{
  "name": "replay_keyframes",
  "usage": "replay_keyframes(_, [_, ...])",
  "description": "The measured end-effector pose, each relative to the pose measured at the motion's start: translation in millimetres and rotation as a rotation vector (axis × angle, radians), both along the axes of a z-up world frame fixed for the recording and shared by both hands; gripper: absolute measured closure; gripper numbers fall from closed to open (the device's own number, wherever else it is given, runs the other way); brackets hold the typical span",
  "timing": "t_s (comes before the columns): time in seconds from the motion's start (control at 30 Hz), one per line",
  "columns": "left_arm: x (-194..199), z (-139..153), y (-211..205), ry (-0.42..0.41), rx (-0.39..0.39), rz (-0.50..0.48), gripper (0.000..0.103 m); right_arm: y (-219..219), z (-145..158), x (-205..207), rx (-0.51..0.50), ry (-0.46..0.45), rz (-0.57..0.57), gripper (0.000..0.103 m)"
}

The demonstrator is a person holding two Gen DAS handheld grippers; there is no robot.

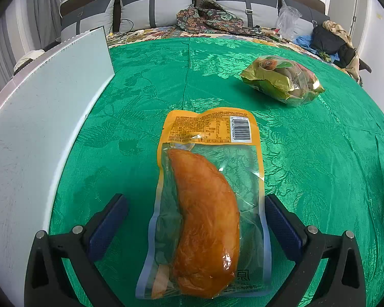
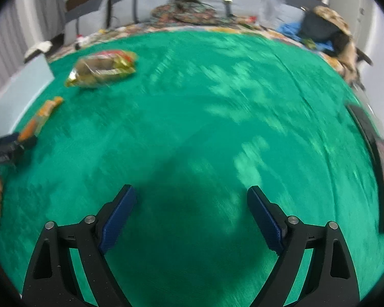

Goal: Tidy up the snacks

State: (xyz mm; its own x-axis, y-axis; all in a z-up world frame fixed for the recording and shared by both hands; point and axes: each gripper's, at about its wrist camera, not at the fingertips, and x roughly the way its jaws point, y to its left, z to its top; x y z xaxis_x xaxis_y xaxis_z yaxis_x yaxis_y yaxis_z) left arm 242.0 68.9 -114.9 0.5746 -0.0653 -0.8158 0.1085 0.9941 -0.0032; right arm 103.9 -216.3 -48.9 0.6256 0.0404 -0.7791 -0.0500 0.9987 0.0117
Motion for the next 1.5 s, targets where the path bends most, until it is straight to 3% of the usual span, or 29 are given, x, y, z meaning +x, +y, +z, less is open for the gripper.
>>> replay_keyframes(0.07, [0,0,0,0.0,0.0,0.0,0.0,9,12,21,0.023,-0.004,0.011,0.012])
replay_keyframes(0.27, [0,0,0,0.0,0.0,0.0,0.0,42,59,120,0.337,0.03,-0.146,0.012])
replay_keyframes(0.37, [0,0,0,0.0,0.0,0.0,0.0,76,75,163,0.397,0.058,-0.155,0.012])
replay_keyframes(0.53, [0,0,0,0.0,-0.001,0.0,0.0,152,77,222,0.154,0.054,-0.051,0.012])
replay_keyframes(0.7, [0,0,0,0.0,-0.002,0.0,0.0,175,32,241,0.016,0.124,0.044,0.014])
replay_keyframes(0.9, [0,0,0,0.0,0.0,0.0,0.0,167,28,187,-0.228,0.008,0.356,0.014])
replay_keyframes(1.0, [0,0,0,0.0,0.0,0.0,0.0,139,46,154,-0.228,-0.081,0.385,0.012])
replay_keyframes(1.07, [0,0,0,0.0,0.0,0.0,0.0,106,73,140,-0.123,-0.152,0.306,0.012])
replay_keyframes(1.13, [0,0,0,0.0,-0.001,0.0,0.0,76,88,142,0.003,-0.153,0.194,0.012])
replay_keyframes(1.27, [0,0,0,0.0,-0.001,0.0,0.0,22,74,166,0.285,0.074,-0.143,0.011])
replay_keyframes(1.3, [0,0,0,0.0,-0.001,0.0,0.0,18,63,169,0.403,0.136,-0.223,0.011])
replay_keyframes(1.37, [0,0,0,0.0,-0.001,0.0,0.0,24,51,175,0.526,0.194,-0.298,0.011])
replay_keyframes(1.43, [0,0,0,0.0,-0.001,0.0,0.0,49,43,188,0.561,0.256,-0.339,0.012])
replay_keyframes(1.5, [0,0,0,0.0,-0.001,0.0,0.0,83,32,214,0.44,0.343,-0.36,0.012])
